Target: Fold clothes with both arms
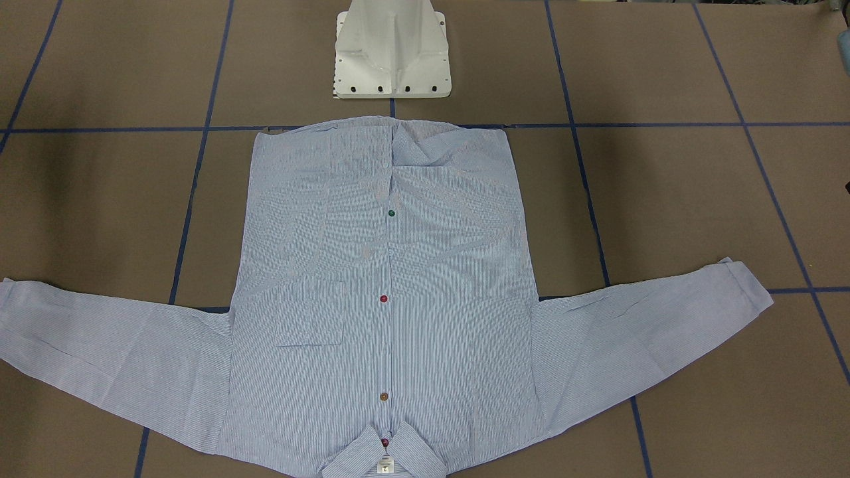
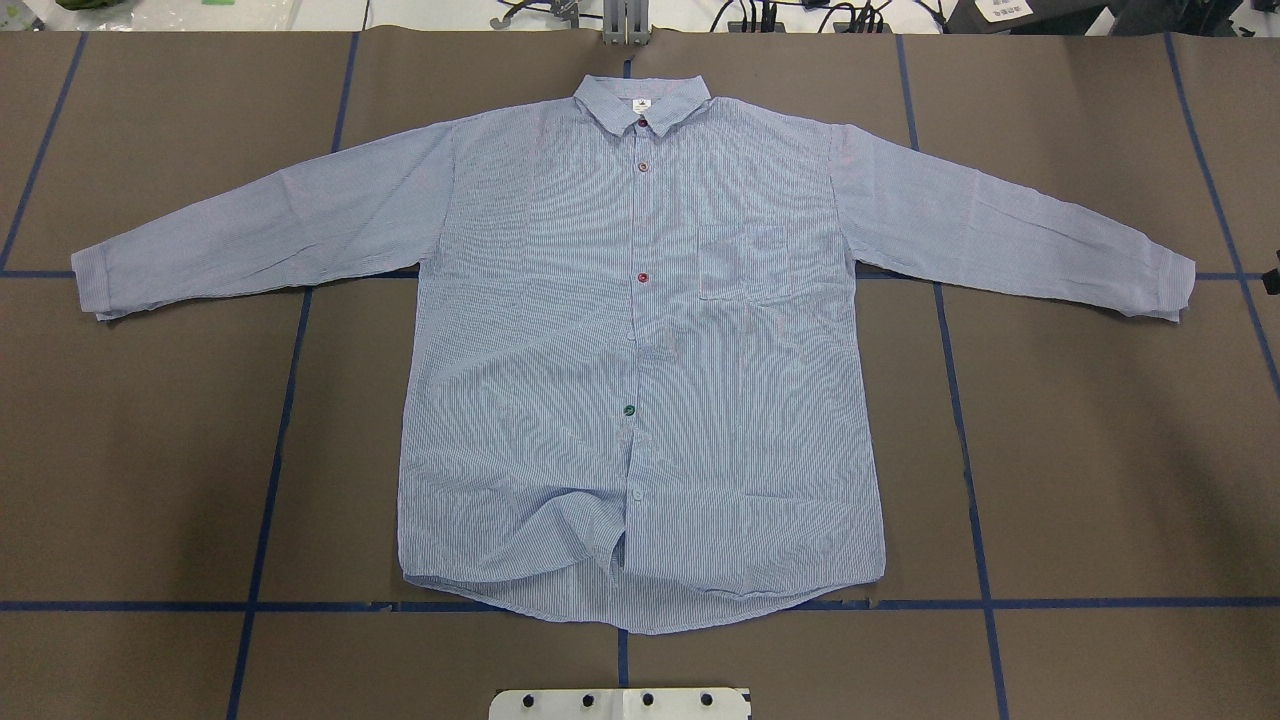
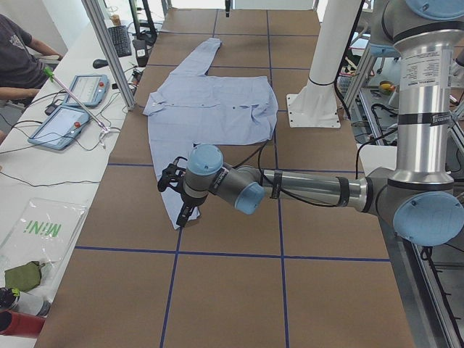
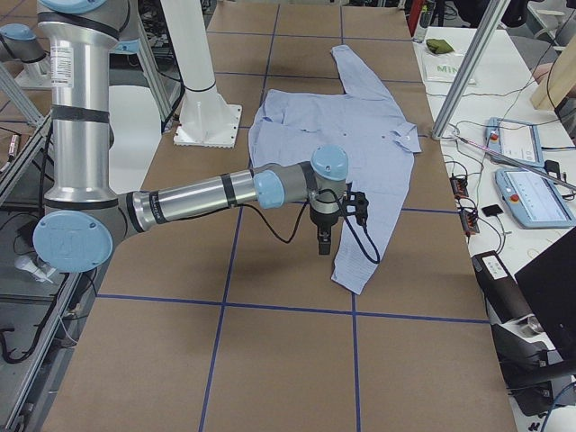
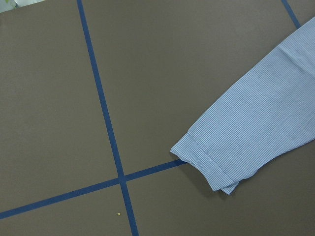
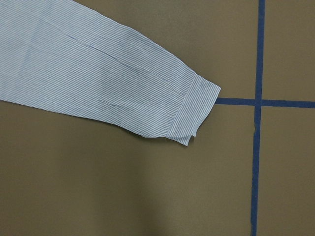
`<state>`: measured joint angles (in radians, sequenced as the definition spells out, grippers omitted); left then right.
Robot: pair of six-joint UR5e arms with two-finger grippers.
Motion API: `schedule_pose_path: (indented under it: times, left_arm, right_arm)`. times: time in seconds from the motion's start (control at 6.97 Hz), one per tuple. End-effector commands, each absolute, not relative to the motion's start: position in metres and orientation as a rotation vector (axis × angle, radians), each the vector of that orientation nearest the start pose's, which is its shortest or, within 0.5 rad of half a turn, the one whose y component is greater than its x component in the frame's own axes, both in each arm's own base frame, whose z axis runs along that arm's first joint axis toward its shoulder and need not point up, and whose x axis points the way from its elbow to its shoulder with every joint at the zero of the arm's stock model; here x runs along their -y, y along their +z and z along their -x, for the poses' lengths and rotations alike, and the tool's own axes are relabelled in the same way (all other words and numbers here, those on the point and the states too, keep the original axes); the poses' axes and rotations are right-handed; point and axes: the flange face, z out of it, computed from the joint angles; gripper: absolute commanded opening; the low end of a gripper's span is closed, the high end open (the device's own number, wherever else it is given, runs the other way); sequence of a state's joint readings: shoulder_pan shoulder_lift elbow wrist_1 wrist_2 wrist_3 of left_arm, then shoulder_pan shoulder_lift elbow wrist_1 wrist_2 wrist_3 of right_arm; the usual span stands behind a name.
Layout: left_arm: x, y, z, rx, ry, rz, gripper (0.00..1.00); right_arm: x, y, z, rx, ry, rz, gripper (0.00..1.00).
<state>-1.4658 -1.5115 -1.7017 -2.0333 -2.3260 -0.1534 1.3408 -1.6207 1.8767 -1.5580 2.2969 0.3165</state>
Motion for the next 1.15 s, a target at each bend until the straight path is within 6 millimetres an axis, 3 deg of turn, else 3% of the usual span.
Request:
schedule_pose_path:
  times: [0.0, 0.29, 0.57, 1.0]
  left_arm:
    - [0.496, 0.561, 0.012, -0.801, 0.165, -0.425, 0.99]
    - [0.49, 0.572, 0.014, -0.791, 0.157, -0.412, 0.99]
    - [0.491, 0.574, 0.014, -0.789, 0.155, -0.409, 0.99]
    - [0.489, 0.569, 0.012, -0.812, 0.11, -0.396, 0.99]
  right_arm:
    - [0.48, 0.535, 0.043, 0.762, -0.015, -0.052, 1.0]
    - [0.485, 0.544, 0.045, 0.763, -0.021, -0.064, 1.0]
    - [0.493, 0.58, 0.047, 0.778, -0.043, -0.121, 1.0]
    - [0.495, 0.587, 0.05, 0.787, -0.02, -0.133, 1.0]
